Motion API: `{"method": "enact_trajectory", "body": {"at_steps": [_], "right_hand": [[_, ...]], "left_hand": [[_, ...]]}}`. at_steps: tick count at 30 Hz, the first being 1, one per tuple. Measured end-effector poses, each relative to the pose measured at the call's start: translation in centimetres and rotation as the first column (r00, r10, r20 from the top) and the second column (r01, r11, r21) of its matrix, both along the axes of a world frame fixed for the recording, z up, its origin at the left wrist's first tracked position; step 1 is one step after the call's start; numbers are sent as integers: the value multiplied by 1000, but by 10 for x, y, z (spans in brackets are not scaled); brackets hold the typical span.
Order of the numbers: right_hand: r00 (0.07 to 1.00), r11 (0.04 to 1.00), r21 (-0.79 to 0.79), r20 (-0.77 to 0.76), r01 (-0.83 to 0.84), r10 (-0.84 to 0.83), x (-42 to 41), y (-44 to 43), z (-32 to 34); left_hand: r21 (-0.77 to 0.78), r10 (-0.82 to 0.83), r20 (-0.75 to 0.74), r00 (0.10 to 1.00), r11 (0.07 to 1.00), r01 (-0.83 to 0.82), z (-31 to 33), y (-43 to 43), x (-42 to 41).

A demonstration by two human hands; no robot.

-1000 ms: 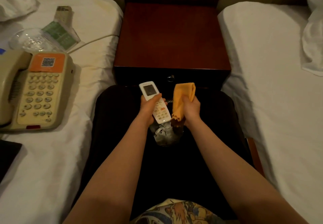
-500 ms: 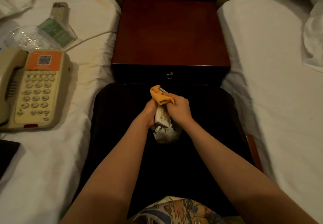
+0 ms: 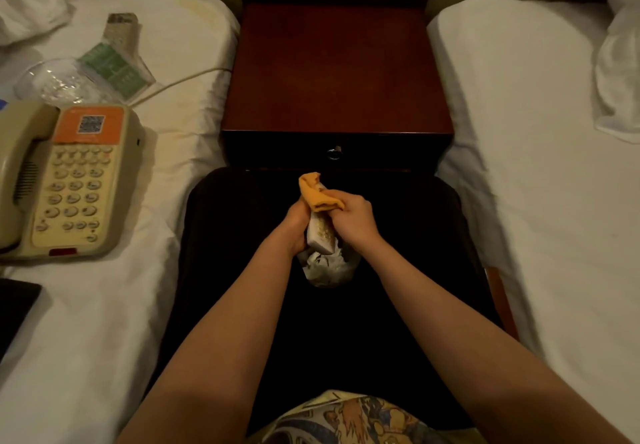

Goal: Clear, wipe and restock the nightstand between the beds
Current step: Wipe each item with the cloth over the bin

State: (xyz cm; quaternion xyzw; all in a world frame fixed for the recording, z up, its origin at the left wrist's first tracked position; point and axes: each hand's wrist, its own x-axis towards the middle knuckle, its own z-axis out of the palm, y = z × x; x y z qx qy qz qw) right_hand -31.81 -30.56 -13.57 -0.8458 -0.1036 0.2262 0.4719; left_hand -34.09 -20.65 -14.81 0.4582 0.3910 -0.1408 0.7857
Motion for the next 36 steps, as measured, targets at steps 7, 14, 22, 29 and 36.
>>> {"method": "enact_trajectory", "body": {"at_steps": [7, 14, 22, 29, 36], "right_hand": [[999, 999, 36, 54, -8, 6, -11, 0, 4], [1000, 997, 72, 17, 20, -21, -6, -7, 14], [995, 988, 113, -22, 103, -101, -1, -4, 10], [836, 909, 69, -427, 410, -345, 33, 33, 23], [838, 937, 328, -539, 119, 82, 60, 80, 58]], "left_hand": [[28, 203, -41, 978, 979, -202, 7, 6, 7], [54, 262, -56, 963, 964, -259, 7, 11, 17], [-37, 322, 33, 946, 946, -321, 37, 25, 26], [-36, 257, 231, 939, 966, -256, 69, 58, 39], [2, 263, 318, 911, 961, -278, 90, 97, 55]]}}
